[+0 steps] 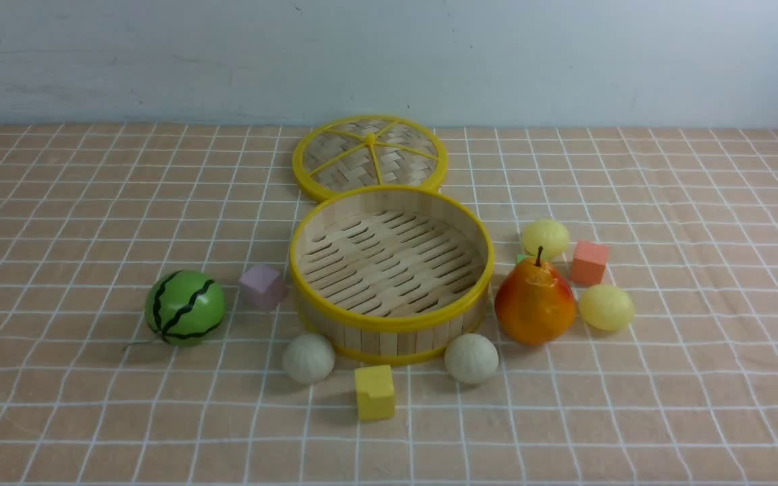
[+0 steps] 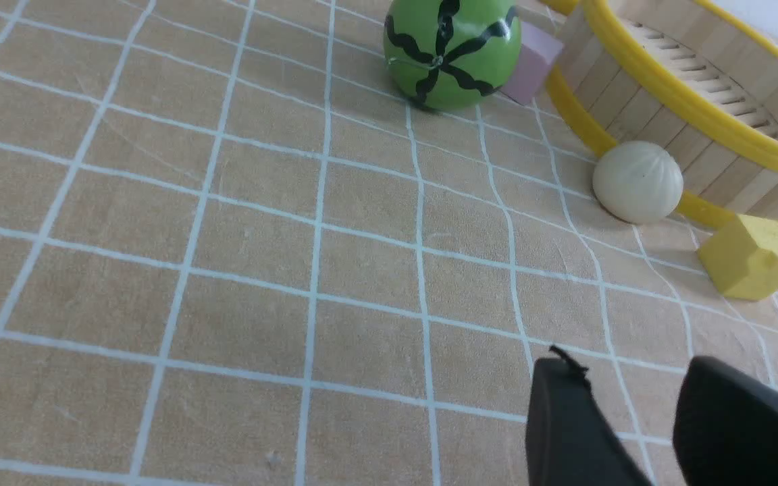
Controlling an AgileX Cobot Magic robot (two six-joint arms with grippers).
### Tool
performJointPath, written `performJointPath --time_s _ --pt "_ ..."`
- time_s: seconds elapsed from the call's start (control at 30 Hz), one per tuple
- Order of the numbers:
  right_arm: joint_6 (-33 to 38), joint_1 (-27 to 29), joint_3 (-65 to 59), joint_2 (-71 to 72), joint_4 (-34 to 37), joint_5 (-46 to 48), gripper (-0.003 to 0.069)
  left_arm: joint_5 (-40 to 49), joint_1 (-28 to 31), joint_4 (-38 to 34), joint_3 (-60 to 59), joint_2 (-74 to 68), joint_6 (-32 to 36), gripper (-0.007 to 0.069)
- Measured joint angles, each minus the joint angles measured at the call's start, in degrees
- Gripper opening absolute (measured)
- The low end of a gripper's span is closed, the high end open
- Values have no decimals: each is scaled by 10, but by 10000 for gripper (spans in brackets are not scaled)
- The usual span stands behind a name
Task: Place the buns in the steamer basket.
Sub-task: Use the left arm to grab a steamed stuffed bun
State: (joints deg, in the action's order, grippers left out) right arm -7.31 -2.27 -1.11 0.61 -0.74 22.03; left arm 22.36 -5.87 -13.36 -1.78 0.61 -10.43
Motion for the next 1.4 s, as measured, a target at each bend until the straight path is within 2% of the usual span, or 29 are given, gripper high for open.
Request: performJointPath --time_s 0.67,0.8,0.87,0.9,0.93,0.97,1.07,1.17,1.2,1.23,1.3,1.33,1.37,1.4 --pt "0 0 0 0 0 0 242 -18 0 -15 0 0 0 239" --pt "0 0 0 0 0 0 242 -104 0 -157 0 0 -41 239" --pt "0 0 0 0 0 0 242 -154 -1 -260 0 0 -68 239" --pt "0 0 0 0 0 0 242 -158 -1 -260 0 0 -69 239" --pt "0 0 0 0 0 0 242 -194 -1 -314 0 0 -77 239" --pt "0 0 0 0 0 0 242 -218 -1 -339 0 0 -77 239" --pt "0 0 0 0 0 0 242 -263 -1 -383 3 0 -79 223" --pt "0 0 0 0 0 0 242 -234 -2 -385 29 0 -69 190" --pt "0 0 0 0 0 0 242 -175 -2 -365 70 -1 -42 146" --pt "0 0 0 0 0 0 242 -160 -2 -357 81 -3 -29 134" --pt "0 0 0 0 0 0 242 -41 -2 -298 156 -51 20 43" --pt "0 0 0 0 0 0 242 -41 -2 -298 162 -57 22 37" --pt "0 0 0 0 0 0 242 40 -2 -252 216 -115 35 -10" --pt "0 0 0 0 0 0 242 85 -2 -225 246 -158 39 -13"
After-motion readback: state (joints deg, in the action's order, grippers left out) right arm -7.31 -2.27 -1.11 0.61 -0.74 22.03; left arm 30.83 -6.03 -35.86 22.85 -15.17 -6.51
